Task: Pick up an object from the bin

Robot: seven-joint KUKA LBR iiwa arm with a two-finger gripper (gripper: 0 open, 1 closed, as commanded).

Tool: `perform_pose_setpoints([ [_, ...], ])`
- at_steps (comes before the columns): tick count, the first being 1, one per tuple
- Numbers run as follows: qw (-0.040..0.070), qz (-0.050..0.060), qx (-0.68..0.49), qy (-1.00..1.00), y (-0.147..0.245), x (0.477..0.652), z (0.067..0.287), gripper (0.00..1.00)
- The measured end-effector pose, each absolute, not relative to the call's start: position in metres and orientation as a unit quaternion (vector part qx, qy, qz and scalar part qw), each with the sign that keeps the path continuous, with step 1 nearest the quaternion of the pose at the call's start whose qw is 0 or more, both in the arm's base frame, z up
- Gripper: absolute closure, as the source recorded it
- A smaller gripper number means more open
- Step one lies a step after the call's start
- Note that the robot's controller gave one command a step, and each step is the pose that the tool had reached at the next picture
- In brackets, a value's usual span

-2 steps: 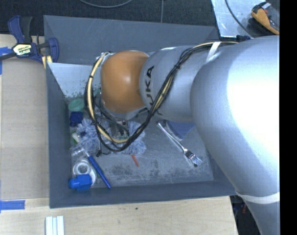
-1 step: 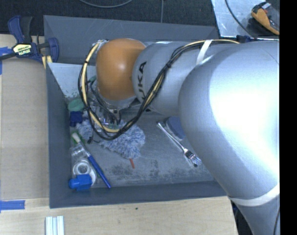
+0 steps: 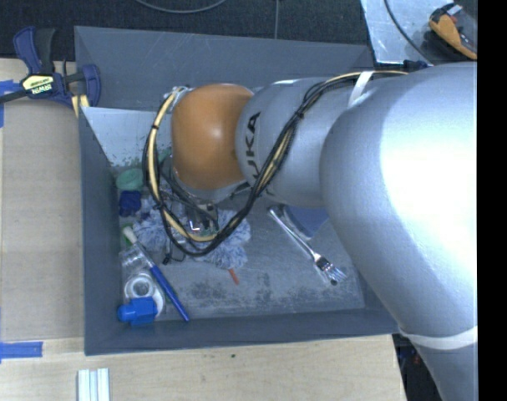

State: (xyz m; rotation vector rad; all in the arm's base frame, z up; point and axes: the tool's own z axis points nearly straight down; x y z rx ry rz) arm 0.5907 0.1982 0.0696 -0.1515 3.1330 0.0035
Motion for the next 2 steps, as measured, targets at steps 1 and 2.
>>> perform_pose_setpoints([
  [1, 0.007, 0.003, 0.032, 0.999, 0.206, 0.618, 0.072, 0.0],
  [2, 0.003, 0.002, -0.041, 0.999, 0.2, 0.596, 0.07, 1.0],
])
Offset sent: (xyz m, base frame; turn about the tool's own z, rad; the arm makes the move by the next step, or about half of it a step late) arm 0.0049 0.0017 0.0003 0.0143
